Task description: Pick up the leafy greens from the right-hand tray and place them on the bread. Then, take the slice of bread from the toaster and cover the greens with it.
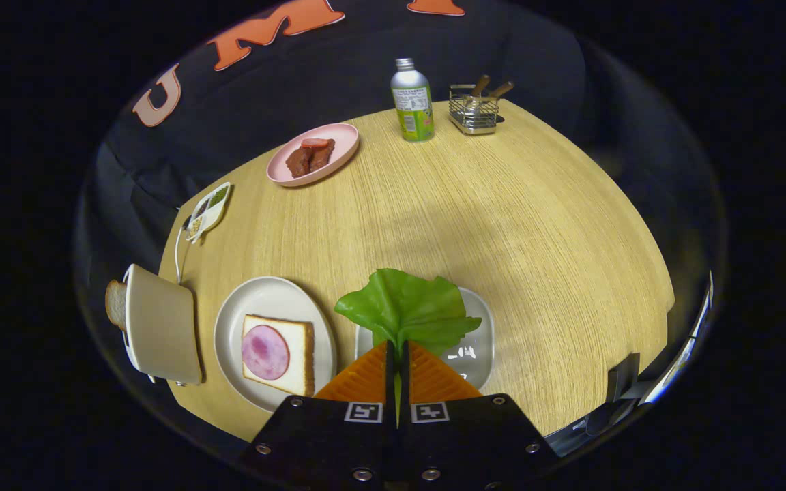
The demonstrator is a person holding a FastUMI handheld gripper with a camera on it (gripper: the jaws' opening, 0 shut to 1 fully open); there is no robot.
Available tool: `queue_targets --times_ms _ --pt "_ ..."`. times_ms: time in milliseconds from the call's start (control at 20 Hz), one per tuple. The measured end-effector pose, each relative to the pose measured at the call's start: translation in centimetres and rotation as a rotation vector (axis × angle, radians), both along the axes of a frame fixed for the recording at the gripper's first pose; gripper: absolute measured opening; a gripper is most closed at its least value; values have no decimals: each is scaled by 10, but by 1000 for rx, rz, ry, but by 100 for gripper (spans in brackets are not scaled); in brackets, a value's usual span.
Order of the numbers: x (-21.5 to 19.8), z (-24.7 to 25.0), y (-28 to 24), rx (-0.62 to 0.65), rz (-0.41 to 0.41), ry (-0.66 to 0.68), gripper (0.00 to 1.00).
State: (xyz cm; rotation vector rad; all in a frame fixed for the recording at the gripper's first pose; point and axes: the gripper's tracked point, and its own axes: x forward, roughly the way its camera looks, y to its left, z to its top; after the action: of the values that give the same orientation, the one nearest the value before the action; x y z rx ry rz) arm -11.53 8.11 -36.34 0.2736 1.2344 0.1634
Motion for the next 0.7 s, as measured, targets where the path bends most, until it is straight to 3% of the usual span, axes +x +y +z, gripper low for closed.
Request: queue_targets --times_ms 350,700 --pt "-2 34 64 84 128 -39 1" --pt "-13 24 137 107 276 -9 2"
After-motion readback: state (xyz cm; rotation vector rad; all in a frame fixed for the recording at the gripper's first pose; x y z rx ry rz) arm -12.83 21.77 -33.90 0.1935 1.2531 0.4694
